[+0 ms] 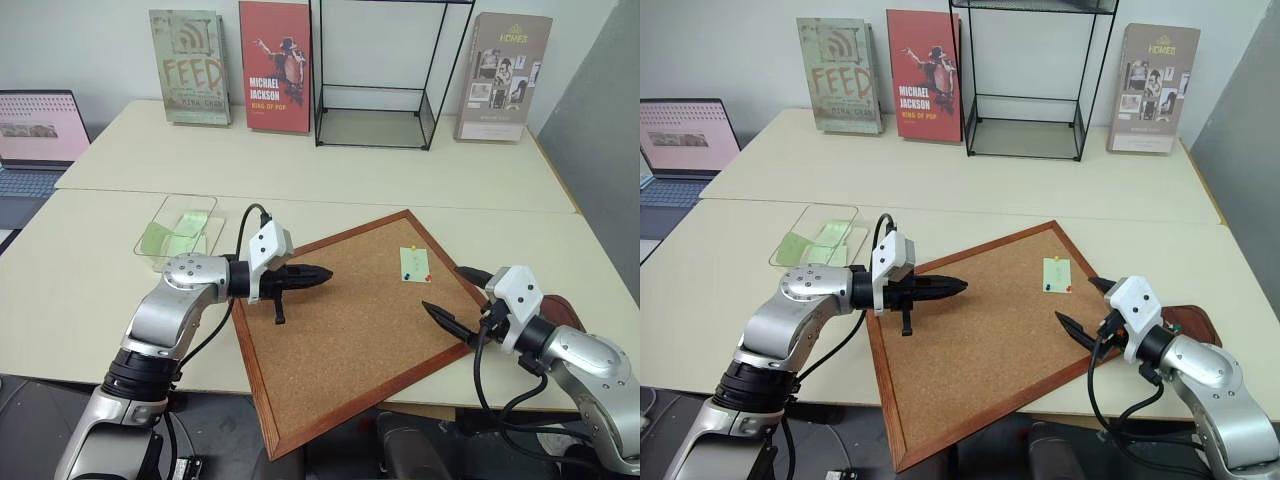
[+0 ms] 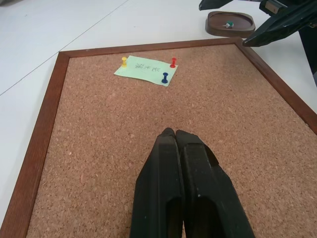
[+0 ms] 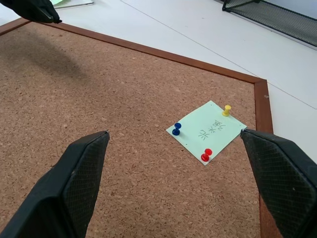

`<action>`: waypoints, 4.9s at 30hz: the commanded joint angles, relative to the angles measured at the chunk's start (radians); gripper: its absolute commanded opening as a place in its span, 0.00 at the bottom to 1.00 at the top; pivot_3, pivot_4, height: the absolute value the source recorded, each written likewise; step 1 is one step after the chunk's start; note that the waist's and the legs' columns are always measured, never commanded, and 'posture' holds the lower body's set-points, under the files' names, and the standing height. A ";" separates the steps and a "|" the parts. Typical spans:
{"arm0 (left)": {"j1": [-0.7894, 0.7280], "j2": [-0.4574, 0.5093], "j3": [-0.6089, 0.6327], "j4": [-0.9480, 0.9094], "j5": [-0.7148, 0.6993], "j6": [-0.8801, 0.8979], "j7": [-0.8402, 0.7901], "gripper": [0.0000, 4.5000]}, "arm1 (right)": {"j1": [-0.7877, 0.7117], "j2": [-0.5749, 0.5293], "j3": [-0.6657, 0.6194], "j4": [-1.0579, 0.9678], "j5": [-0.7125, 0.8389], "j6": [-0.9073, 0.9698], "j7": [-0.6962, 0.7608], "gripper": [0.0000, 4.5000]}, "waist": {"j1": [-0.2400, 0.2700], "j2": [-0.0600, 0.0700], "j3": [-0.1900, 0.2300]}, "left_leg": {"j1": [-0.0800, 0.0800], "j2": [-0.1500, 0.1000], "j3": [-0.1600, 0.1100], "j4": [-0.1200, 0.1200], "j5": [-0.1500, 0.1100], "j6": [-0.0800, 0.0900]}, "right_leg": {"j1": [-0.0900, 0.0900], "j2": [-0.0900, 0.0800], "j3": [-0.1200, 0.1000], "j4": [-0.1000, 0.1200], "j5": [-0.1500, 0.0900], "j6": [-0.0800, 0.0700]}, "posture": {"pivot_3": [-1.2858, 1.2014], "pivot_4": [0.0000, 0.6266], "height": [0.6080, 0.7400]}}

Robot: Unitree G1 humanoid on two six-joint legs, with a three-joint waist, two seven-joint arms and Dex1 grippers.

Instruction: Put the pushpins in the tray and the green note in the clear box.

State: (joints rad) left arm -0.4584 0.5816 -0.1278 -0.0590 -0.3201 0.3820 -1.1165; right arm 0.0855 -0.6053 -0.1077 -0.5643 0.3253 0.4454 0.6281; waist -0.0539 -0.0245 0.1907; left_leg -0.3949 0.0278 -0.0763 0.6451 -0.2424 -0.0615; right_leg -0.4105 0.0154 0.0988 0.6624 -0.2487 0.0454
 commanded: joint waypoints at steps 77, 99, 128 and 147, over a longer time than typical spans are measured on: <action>-0.034 -0.195 -0.176 0.316 0.233 -0.215 0.086 0.00 | -0.444 0.195 0.052 0.317 -0.185 0.046 -0.210 0.01 | -0.003 0.001 -0.001 | 0.000 -0.001 0.000 -0.001 0.000 0.000 | 0.000 0.000 0.000 0.000 0.004 0.006 | 0.52 0.24 1.00; 0.013 -0.190 -0.191 0.260 0.226 -0.200 0.089 0.00 | 0.092 -0.161 -0.260 0.049 -0.254 0.210 -0.126 0.01 | -0.003 0.007 -0.004 | 0.002 -0.001 0.000 -0.001 0.000 0.000 | 0.002 0.000 0.001 -0.001 0.002 0.004 | 0.52 0.24 1.00; 0.040 -0.209 -0.211 0.207 0.226 -0.181 0.097 0.00 | 0.205 -0.177 -0.354 0.092 -0.207 0.233 -0.047 0.63 | -0.001 0.007 -0.004 | 0.001 -0.001 0.000 -0.001 0.000 0.000 | 0.002 -0.001 0.001 -0.003 0.000 0.000 | 0.52 0.24 1.00; 0.025 -0.208 -0.204 0.234 0.228 -0.195 0.092 0.00 | 0.093 -0.113 -0.413 -0.063 0.104 0.302 0.051 0.63 | 0.000 0.007 -0.004 | 0.002 -0.001 0.000 -0.001 0.000 0.000 | 0.003 0.000 0.001 -0.003 0.000 0.000 | 0.52 0.24 1.00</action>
State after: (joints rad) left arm -0.4401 0.3777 -0.3056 0.1592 -0.1038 0.1855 -1.0138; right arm 0.2132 -0.7432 -0.5437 -0.5479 0.3634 0.7488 0.6820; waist -0.0537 -0.0177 0.1865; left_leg -0.3931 0.0267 -0.0766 0.6441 -0.2426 -0.0614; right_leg -0.4072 0.0152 0.0991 0.6592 -0.2491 0.0454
